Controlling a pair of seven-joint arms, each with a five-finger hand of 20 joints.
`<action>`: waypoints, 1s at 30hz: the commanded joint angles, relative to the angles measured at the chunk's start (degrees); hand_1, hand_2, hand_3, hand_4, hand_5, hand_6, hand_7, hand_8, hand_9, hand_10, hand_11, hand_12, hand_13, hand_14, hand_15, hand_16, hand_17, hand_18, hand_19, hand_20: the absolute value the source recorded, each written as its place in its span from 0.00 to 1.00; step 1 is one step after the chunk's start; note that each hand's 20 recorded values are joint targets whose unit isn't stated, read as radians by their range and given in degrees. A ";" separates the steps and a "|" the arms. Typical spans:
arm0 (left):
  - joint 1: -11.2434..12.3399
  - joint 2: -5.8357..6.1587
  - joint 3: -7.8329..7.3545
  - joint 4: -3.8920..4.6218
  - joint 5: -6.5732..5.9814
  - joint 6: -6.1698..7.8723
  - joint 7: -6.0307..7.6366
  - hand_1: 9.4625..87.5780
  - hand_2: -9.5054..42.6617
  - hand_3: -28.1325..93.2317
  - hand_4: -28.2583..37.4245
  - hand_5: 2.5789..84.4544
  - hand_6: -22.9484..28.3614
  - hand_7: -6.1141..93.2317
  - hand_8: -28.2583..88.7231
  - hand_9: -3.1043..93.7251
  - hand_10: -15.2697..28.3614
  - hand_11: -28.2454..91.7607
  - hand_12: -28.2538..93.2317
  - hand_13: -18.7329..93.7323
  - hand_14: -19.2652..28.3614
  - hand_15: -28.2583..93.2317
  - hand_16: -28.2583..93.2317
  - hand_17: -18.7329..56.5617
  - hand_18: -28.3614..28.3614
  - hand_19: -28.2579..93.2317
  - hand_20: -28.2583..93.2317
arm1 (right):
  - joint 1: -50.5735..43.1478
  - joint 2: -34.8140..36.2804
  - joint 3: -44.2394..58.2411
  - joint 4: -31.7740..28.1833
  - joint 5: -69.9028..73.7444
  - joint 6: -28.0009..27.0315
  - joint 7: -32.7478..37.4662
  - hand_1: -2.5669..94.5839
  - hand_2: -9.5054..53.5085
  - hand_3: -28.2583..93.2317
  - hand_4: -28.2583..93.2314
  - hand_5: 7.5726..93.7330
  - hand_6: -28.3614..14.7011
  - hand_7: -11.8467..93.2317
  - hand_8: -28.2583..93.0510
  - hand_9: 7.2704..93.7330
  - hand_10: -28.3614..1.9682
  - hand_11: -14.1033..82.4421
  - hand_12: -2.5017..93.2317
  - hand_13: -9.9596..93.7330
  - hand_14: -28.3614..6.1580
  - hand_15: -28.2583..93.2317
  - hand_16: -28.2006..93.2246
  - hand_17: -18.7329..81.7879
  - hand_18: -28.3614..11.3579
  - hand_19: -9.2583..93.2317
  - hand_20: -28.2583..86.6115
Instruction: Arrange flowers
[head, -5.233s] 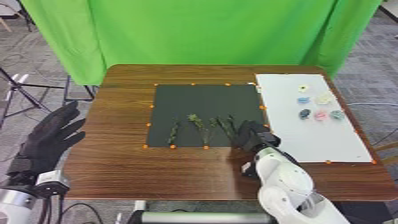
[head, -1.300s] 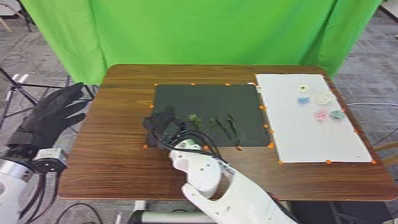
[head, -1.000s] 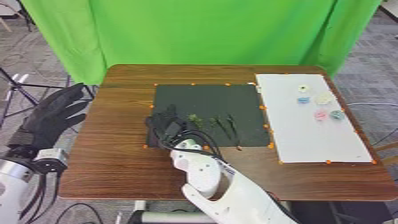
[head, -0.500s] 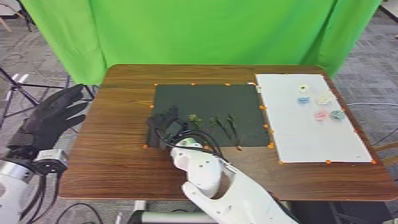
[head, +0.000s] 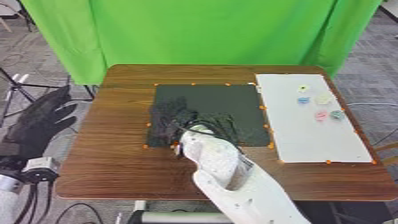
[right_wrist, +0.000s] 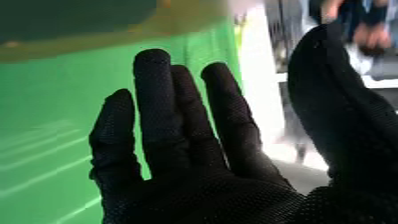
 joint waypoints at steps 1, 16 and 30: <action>2.83 -3.13 -0.66 -0.95 0.41 1.31 0.44 0.19 0.07 0.80 0.01 0.20 0.45 0.30 0.14 0.21 0.54 0.32 0.42 0.28 0.65 0.39 0.29 0.10 0.82 0.52 0.31 | -0.48 16.23 13.55 -2.75 3.05 7.80 7.72 0.33 0.00 0.94 0.00 0.32 0.54 0.37 0.13 0.34 0.43 0.35 0.27 0.45 0.49 0.72 0.37 0.29 0.23 0.80 0.70; 5.04 -5.31 -1.66 -1.84 0.54 2.12 1.60 0.19 0.07 0.80 0.02 0.21 0.46 0.30 0.14 0.21 0.54 0.32 0.41 0.28 0.65 0.39 0.29 0.10 0.82 0.52 0.31 | -13.36 31.30 30.58 2.98 0.33 7.80 19.45 0.37 0.00 0.95 0.00 0.33 0.63 0.40 0.11 0.39 0.44 0.39 0.28 0.52 0.53 0.67 0.38 0.35 0.23 0.81 0.67; 5.15 -5.66 -1.54 -1.95 0.49 2.48 1.61 0.19 0.07 0.81 0.01 0.21 0.46 0.30 0.14 0.21 0.54 0.33 0.41 0.28 0.65 0.39 0.28 0.10 0.82 0.52 0.31 | -14.43 32.30 31.81 6.05 -0.26 7.68 16.31 0.38 0.00 0.95 0.00 0.39 0.58 0.44 0.09 0.41 0.50 0.48 0.28 0.54 0.57 0.72 0.39 0.35 0.26 0.83 0.67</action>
